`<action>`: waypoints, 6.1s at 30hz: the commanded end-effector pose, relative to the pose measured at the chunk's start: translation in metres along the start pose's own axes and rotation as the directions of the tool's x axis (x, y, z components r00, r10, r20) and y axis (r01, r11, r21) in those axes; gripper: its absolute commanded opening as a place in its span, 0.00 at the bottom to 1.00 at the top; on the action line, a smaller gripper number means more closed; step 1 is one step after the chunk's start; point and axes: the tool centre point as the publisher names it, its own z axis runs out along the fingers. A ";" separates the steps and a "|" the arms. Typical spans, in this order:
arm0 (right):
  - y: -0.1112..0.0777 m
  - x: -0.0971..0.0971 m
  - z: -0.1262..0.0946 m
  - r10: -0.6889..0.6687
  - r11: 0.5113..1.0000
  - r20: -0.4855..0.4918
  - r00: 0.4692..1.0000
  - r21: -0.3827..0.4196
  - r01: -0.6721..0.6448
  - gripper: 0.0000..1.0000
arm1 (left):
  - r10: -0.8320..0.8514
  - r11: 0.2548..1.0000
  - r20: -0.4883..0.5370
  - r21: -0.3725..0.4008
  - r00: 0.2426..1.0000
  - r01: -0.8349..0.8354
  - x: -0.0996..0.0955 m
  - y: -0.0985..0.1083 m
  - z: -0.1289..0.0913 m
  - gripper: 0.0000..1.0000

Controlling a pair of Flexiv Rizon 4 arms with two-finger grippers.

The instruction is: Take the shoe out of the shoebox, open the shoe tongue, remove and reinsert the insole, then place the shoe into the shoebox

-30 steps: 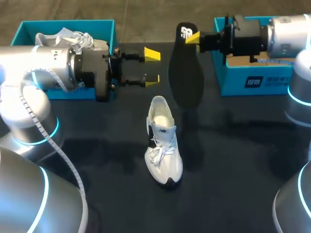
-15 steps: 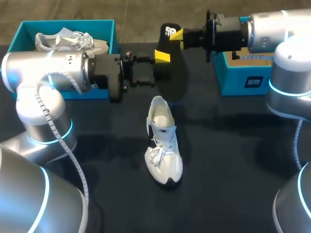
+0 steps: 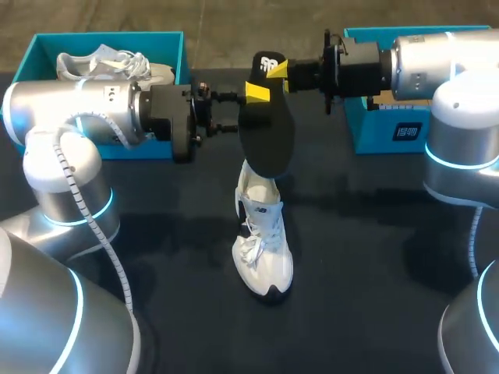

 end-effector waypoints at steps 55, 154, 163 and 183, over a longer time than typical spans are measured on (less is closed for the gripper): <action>-0.042 -0.006 -0.091 -0.476 0.878 -0.067 0.877 0.028 0.479 1.00 | -0.140 0.988 0.032 0.070 0.990 0.138 -0.005 -0.014 -0.038 0.00; -0.057 -0.028 -0.144 -0.351 0.935 0.023 0.936 0.064 0.349 1.00 | -0.999 -0.032 -0.020 0.057 -0.031 0.998 -0.039 -0.029 -0.037 0.00; -0.057 -0.028 -0.144 -0.351 0.935 0.023 0.936 0.064 0.349 1.00 | -0.901 -0.433 0.013 -0.063 -0.433 0.899 -0.039 -0.029 -0.035 0.00; -0.057 -0.028 -0.144 -0.351 0.935 0.023 0.936 0.064 0.349 1.00 | -0.193 -0.981 0.044 -0.021 -0.980 0.192 -0.049 -0.027 -0.035 0.00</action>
